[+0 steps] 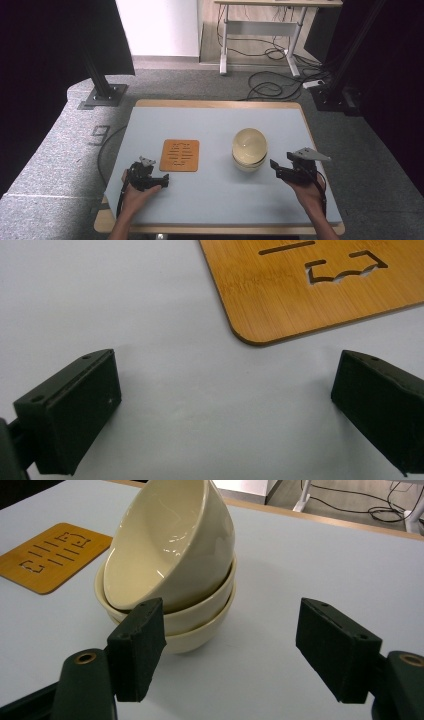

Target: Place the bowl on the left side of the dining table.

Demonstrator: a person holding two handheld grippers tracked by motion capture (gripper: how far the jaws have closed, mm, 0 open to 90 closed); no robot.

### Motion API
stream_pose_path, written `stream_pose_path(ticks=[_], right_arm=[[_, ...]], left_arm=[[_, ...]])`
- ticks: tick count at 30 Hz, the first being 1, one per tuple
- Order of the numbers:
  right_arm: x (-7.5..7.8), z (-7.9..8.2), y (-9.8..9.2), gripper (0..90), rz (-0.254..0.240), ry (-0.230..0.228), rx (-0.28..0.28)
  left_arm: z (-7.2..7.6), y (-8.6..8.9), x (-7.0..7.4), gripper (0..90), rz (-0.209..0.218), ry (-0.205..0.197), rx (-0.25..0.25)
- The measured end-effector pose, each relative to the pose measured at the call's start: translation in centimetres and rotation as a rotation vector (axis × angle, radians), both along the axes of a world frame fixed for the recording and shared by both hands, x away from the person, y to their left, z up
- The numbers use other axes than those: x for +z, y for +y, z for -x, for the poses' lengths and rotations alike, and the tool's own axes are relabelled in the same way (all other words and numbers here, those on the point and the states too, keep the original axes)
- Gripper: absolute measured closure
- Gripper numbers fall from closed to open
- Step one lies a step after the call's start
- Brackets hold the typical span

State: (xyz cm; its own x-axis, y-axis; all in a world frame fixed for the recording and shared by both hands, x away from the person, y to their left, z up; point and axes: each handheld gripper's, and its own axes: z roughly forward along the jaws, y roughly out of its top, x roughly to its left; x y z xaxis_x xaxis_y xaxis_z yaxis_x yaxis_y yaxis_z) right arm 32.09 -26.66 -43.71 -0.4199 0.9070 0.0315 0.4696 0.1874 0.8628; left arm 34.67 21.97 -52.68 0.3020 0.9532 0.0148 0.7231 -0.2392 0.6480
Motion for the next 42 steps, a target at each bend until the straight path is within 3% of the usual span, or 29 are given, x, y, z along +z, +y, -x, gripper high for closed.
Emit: stream_pose_path(ticks=[7,9,20,42], right_arm=[[0.5,-0.3,0.3,27.7,-0.007,-0.017,-0.008],[0.7,-0.4,0.4,28.1,-0.046,-0.011,0.003],[1.7,-0.9,1.1,28.2,-0.019,-0.023,0.005],[2.1,-1.9,1.8,28.2,-0.005,-0.015,0.002]], left_arm=[[0.0,0.0,0.0,0.0,0.000,0.000,0.000],[0.0,0.0,0.0,0.0,0.000,0.000,0.000],[0.0,0.0,0.0,0.0,-0.001,0.000,-0.001],[0.0,0.0,0.0,0.0,-0.001,0.000,-0.001]])
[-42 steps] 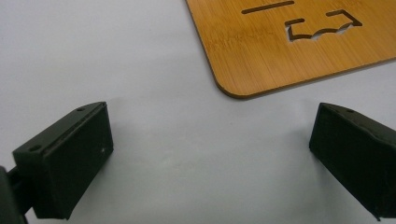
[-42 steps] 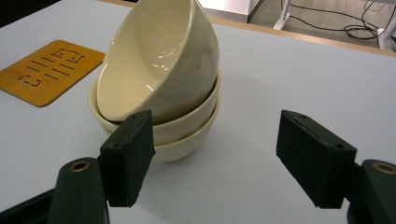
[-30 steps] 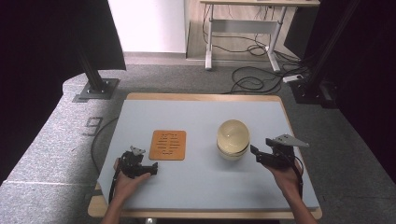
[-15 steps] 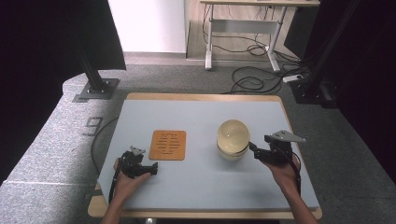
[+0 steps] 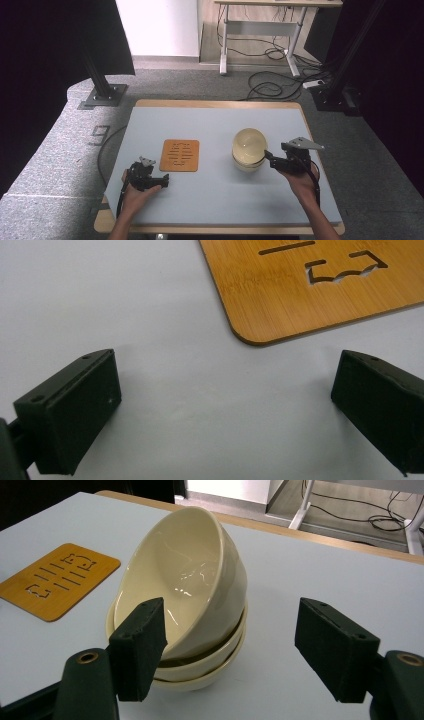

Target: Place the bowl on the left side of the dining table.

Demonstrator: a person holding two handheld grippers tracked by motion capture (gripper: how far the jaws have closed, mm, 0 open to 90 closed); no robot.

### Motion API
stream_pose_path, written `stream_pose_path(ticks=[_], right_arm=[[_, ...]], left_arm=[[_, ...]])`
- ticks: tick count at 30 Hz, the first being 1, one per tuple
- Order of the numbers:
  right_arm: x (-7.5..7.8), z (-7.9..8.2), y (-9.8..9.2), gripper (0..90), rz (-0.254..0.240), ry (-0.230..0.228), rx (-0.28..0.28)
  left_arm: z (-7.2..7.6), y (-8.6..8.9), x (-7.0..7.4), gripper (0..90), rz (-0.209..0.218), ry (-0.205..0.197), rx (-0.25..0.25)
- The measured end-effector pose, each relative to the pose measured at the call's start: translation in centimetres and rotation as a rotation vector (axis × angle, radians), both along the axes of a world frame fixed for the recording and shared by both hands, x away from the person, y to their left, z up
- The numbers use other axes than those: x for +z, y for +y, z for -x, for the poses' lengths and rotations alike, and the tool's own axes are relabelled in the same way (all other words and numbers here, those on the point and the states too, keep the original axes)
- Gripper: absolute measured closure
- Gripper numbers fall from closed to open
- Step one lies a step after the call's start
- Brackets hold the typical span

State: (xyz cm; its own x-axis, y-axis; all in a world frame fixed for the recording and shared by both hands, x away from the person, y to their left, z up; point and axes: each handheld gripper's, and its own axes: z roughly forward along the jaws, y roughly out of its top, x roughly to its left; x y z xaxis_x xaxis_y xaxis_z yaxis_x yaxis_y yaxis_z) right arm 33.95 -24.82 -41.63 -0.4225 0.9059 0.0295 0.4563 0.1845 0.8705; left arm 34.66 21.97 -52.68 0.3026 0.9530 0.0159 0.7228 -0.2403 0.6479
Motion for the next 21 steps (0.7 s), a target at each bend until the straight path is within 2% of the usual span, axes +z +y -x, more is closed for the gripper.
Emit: stream_pose_path(ticks=[21], right_arm=[[-0.4,-1.3,0.9,28.3,0.011,0.025,-0.011]], left_arm=[[0.0,0.0,0.0,0.0,0.000,0.000,0.000]])
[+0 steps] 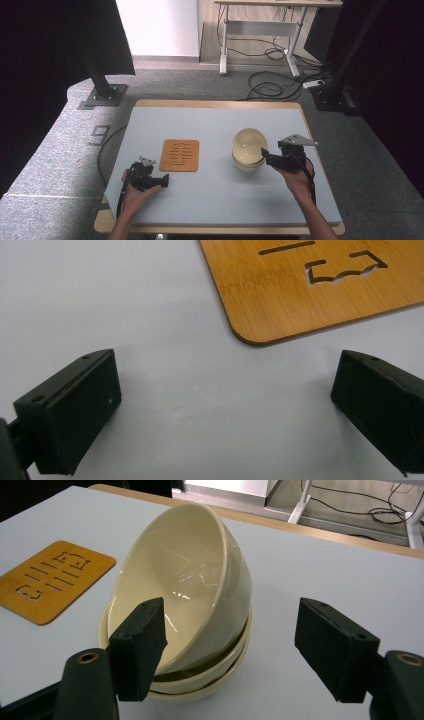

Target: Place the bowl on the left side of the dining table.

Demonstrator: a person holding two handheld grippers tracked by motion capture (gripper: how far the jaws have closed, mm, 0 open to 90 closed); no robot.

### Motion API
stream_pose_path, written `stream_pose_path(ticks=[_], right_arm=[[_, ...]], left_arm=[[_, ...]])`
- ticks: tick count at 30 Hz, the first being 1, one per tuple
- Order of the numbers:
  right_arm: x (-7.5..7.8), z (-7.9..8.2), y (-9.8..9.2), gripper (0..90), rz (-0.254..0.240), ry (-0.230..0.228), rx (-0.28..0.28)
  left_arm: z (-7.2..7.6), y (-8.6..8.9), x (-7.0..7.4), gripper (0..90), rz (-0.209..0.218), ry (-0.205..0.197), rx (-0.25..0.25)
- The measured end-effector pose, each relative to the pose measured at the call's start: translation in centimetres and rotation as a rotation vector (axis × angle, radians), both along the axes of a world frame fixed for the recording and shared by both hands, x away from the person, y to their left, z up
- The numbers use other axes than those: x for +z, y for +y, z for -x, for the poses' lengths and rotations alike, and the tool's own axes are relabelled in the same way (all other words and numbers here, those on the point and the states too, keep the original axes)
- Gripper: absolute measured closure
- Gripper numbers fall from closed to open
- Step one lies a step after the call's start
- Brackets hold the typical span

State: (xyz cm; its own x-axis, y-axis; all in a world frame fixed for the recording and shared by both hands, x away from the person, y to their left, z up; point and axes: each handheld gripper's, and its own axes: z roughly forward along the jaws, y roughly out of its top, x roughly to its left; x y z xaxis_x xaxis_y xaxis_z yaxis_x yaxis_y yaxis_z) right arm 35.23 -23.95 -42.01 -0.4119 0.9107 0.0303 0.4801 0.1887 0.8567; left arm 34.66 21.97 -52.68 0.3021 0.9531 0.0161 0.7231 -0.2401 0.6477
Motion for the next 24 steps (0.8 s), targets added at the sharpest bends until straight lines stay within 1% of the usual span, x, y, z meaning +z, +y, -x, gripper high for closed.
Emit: stream_pose_path(ticks=[5,24], right_arm=[[-0.1,-0.3,0.2,28.6,0.006,0.001,-0.010],[-0.5,-1.2,0.6,28.7,0.022,0.021,-0.021]], left_arm=[[0.0,0.0,0.0,0.0,0.000,0.000,0.000],[0.0,0.0,0.0,0.0,-0.001,0.000,-0.001]])
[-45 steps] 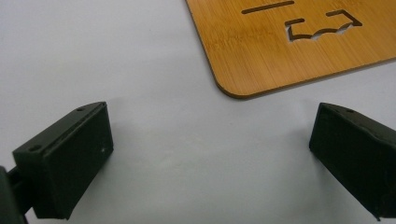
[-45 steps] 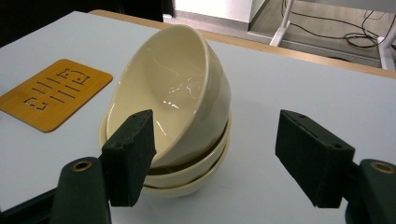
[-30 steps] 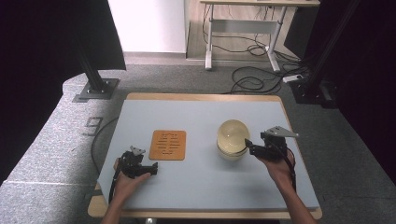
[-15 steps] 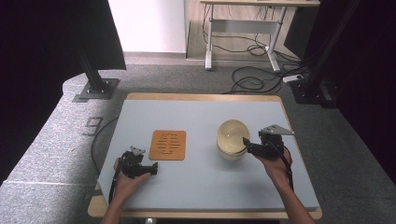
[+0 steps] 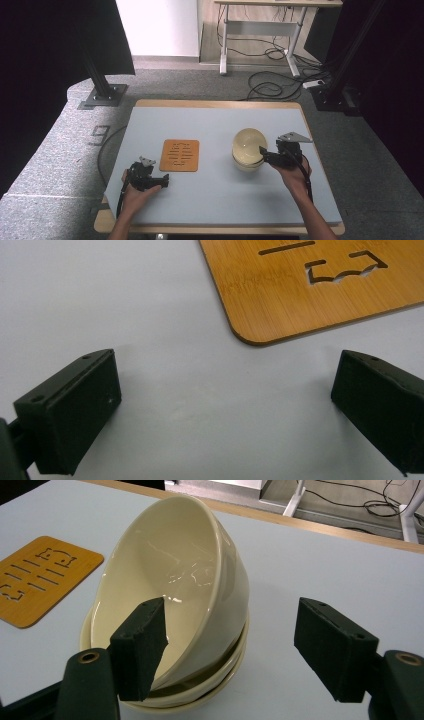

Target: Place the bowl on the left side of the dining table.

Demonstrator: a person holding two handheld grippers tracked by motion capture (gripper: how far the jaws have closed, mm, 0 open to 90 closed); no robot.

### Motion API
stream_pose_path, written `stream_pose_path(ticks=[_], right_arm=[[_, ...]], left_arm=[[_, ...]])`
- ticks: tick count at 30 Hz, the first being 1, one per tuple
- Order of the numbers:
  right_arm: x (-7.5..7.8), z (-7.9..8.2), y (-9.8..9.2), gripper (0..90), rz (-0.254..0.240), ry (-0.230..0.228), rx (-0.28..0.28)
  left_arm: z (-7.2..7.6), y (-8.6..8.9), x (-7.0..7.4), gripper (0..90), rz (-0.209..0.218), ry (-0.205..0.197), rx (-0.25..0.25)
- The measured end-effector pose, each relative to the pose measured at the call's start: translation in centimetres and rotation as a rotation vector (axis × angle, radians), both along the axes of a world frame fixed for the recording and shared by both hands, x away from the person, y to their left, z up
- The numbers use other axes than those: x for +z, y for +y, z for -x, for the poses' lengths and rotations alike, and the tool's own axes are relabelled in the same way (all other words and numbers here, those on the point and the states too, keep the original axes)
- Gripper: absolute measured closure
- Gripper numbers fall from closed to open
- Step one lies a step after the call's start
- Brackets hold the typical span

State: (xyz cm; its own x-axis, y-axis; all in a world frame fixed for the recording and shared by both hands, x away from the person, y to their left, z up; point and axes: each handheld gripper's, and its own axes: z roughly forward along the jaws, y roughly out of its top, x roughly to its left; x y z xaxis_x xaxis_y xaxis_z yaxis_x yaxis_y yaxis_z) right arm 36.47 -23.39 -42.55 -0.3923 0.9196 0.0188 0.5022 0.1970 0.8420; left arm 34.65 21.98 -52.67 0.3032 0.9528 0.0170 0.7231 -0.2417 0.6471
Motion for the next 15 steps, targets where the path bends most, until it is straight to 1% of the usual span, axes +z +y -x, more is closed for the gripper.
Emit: stream_pose_path(ticks=[15], right_arm=[[-0.60,-0.90,0.70,28.7,0.012,0.017,-0.010]], left_arm=[[-0.01,0.00,-0.01,0.0,0.001,-0.001,0.000]])
